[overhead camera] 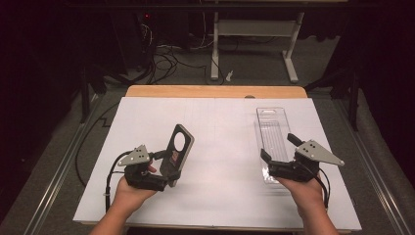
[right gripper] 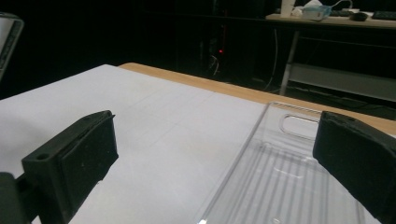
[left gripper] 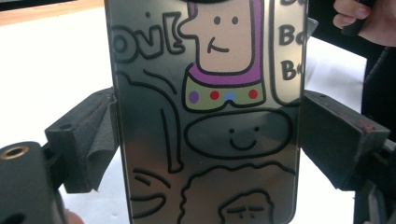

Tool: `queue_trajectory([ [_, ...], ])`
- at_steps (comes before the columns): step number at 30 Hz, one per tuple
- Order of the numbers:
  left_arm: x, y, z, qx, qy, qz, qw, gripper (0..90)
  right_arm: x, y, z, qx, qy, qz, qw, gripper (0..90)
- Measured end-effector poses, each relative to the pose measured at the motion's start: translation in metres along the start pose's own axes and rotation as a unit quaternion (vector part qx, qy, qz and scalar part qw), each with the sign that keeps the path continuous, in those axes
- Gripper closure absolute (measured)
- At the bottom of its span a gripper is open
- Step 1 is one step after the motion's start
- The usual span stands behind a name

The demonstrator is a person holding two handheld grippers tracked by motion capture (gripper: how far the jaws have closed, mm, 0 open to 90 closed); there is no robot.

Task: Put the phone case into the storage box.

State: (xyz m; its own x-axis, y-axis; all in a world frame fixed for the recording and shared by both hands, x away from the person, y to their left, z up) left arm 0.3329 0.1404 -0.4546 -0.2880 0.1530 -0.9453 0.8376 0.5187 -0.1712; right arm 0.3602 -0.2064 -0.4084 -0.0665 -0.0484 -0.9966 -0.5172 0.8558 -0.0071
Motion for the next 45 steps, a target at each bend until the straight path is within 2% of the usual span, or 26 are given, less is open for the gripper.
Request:
queue_trajectory([
  [7,0.000,-0.006,0.002,0.022,0.004,0.008,0.9997,12.7,-0.004,0.012,0.001,-0.024,-0.006,0.006,0.9997,0.1],
  [18,0.001,-0.012,0.004,0.052,0.009,0.019,0.9984,12.7,-0.006,0.035,0.004,-0.061,-0.006,0.001,0.9981,0.1],
  [31,0.002,-0.017,0.007,0.060,0.014,0.024,0.9978,12.7,-0.005,0.053,0.007,-0.086,-0.001,-0.008,0.9963,0.1],
  [41,0.002,-0.019,0.007,0.073,0.015,0.028,0.9968,12.8,-0.003,0.067,0.009,-0.120,0.002,0.001,0.9927,0.0],
  [45,0.002,-0.022,0.008,0.079,0.016,0.031,0.9963,12.7,-0.002,0.072,0.009,-0.131,0.004,-0.003,0.9914,0.0],
])
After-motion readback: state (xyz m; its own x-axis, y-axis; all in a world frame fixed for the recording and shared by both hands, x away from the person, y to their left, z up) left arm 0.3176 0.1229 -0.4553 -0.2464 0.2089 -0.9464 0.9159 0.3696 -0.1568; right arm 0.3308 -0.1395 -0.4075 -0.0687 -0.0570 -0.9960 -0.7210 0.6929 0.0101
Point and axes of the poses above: each handheld gripper's, and its own axes: z roughly forward along the jaws, x roughly out of its underside, y roughly to its left, the point moved 7 cm from there along z, roughly forward along the jaws, and after that the axes turned 9 degrees about -y, right-handed, at the moved point
